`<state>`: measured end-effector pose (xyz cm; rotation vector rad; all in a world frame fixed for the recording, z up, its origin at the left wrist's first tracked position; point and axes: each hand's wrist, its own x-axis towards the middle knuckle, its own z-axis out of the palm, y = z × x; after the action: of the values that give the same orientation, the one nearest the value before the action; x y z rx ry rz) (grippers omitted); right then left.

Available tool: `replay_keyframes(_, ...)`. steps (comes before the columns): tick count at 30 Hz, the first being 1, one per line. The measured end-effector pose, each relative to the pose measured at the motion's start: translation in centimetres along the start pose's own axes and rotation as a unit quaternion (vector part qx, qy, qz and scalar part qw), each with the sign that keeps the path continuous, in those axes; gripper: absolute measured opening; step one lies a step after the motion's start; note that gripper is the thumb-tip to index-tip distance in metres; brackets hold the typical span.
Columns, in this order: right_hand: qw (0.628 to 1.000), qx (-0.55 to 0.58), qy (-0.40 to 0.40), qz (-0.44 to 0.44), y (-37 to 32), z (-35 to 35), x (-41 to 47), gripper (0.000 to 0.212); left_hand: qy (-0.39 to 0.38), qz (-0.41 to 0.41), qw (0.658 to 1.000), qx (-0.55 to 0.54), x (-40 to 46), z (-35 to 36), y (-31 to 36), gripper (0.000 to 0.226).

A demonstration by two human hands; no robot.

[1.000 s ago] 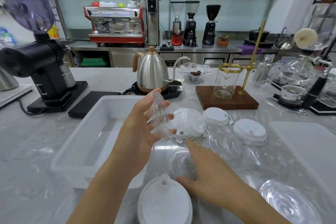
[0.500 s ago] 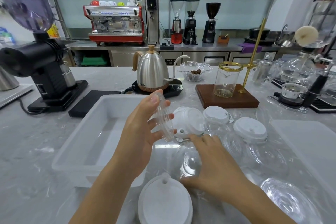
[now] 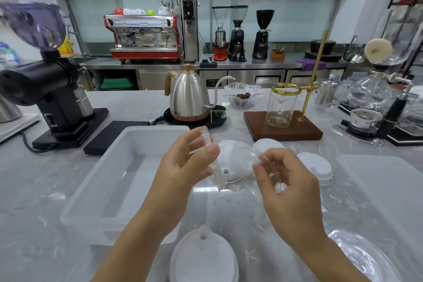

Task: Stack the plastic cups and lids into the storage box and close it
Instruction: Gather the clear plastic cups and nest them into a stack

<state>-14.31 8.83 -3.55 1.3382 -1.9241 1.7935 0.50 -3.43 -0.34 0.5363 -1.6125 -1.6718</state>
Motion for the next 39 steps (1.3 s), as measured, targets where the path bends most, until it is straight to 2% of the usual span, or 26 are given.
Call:
replay_keyframes(4, 0.994, 0.111, 0.017, -0.02, -0.9, 0.2, -0.5, 0.026, -0.037, 0.002, 0.999, 0.028, -0.1, 0.2, -0.1, 0.069)
replay_keyframes(8, 0.988, 0.133, -0.014, -0.072, -2.0, 0.9, -1.0, 0.012, -0.055, 0.019, 0.997, 0.05, -0.4, 0.4, -0.1, 0.065)
replay_keyframes(15, 0.969, 0.192, -0.119, -0.096, -2.8, 0.9, -1.8, 0.044, -0.072, 0.028, 0.997, 0.029, -0.5, 0.3, 0.3, 0.06)
replay_keyframes(23, 0.961, 0.191, -0.194, -0.042, -2.4, 1.1, -1.9, 0.048, -0.106, 0.021, 0.992, 0.059, -0.5, 0.1, 0.1, 0.076)
replay_keyframes(32, 0.956, 0.155, -0.243, -0.046, -2.3, 1.1, -1.7, 0.052, -0.105, 0.001, 0.992, 0.065, -0.4, 0.0, 0.3, 0.072)
replay_keyframes(35, 0.965, 0.134, -0.223, -0.044, -2.1, 0.5, -0.9, 0.046, -0.102, -0.004, 0.992, 0.068, -0.3, 0.3, 0.3, 0.067)
replay_keyframes(39, 0.99, 0.076, -0.118, -0.008, -0.9, -1.6, 1.1, 0.03, -0.102, -0.005, 0.993, 0.067, -0.1, 0.4, 0.2, 0.062)
